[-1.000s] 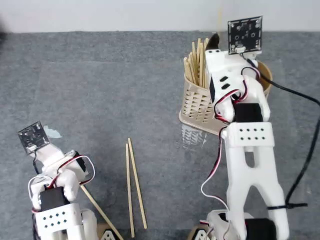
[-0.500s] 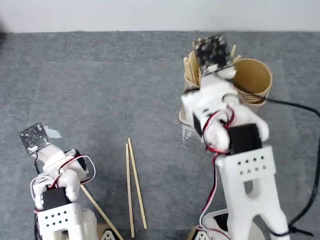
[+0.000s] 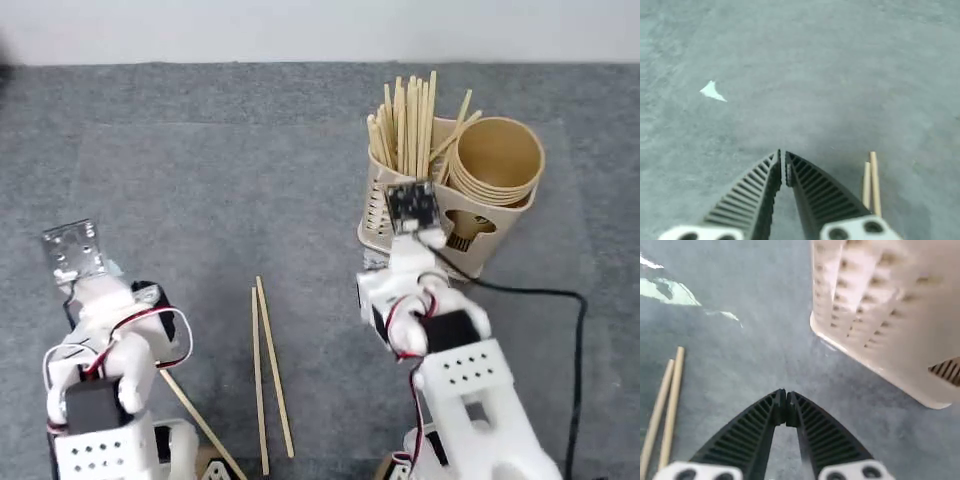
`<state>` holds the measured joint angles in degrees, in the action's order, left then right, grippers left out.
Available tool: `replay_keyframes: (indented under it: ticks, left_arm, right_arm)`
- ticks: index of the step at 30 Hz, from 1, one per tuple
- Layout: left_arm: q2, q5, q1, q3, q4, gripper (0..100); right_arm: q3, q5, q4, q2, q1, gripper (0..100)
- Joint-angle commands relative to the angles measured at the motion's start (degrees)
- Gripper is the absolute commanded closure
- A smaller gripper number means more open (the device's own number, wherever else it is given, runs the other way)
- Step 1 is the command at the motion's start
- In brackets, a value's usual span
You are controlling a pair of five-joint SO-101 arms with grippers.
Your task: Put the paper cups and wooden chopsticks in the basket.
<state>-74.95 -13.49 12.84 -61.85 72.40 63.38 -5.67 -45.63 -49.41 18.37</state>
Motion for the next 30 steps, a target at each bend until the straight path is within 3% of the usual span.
replay_keyframes:
  ticks: [1,11,17,24,30]
  left_arm:
    - [8.97,0.53,-3.52,6.11,1.67,99]
    - [47.38,-5.01,-15.12,27.47,8.44,99]
    - [56.62,-7.38,-20.13,29.05,5.01,98]
    - [63.21,-11.43,-22.07,29.05,2.02,80]
    - [68.84,-11.52,-22.15,26.42,-3.87,79]
  right_arm:
    - [4.22,-0.53,4.97,-4.26,-1.45,99.0]
    - [9.76,-0.62,12.0,-6.55,-4.0,99.0]
    - [9.76,-0.62,12.35,-6.55,-4.44,99.0]
    - [9.32,-0.62,12.97,-6.55,-8.31,99.0]
    - [9.49,-0.62,13.23,-6.55,-8.22,99.0]
